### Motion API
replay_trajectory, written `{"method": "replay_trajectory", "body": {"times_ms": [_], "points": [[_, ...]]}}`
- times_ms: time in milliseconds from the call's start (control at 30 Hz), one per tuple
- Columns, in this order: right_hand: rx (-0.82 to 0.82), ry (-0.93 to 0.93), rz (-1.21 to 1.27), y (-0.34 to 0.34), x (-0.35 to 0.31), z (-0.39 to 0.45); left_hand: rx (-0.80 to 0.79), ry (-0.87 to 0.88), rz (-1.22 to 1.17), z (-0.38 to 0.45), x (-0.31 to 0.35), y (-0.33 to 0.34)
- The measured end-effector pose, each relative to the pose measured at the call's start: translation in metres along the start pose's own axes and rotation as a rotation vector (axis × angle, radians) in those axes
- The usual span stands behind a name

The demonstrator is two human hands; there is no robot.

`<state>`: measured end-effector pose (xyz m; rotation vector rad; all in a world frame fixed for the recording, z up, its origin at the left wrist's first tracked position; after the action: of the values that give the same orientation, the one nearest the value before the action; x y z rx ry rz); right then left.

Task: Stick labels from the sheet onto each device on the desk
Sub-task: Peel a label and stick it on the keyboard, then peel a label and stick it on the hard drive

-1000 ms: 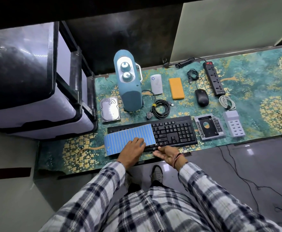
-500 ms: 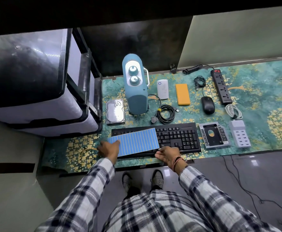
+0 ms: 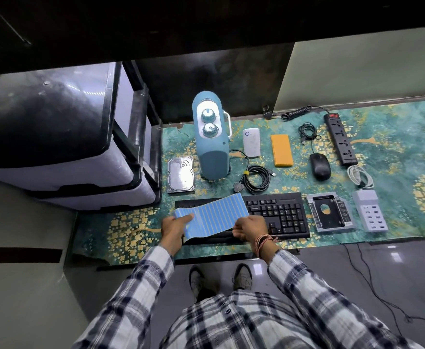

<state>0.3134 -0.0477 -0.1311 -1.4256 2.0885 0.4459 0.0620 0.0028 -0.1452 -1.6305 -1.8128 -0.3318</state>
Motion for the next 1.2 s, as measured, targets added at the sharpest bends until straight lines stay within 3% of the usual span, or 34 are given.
{"method": "replay_trajectory", "body": {"times_ms": [100,333,700,867,1033,1200], "points": [[-0.113,-0.131,-0.096,0.014,-0.010,-0.010,-0.137,-0.073,-0.098,-0.013,0.000,0.016],[-0.283,-0.463,-0.492,0.038,-0.023,-0.028,-0.242,-0.037,-0.147,-0.040,0.005,0.042],[-0.318,-0.529,-0.705,0.032,-0.030,-0.031,-0.242,0.042,-0.093,-0.057,0.007,0.052],[-0.333,-0.498,-0.609,0.019,-0.033,-0.024,-0.230,0.048,-0.094,-0.064,0.009,0.058],[-0.366,-0.242,-0.113,0.002,-0.036,-0.022,-0.233,0.074,-0.074,-0.060,0.011,0.062],[-0.326,-0.111,0.111,-0.011,-0.040,-0.019,-0.301,0.057,-0.024,-0.040,0.003,0.067]]}}
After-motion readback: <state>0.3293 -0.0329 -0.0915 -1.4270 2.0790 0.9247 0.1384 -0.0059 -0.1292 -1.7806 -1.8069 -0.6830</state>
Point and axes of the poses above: each hand's wrist, its own z-axis towards the middle knuckle, its own y-axis out of the palm, x = y × z, the point moved 5 cm from there along z, towards the middle knuckle, and after that the axes turned 3 degrees about -z, right-handed, at the moved point
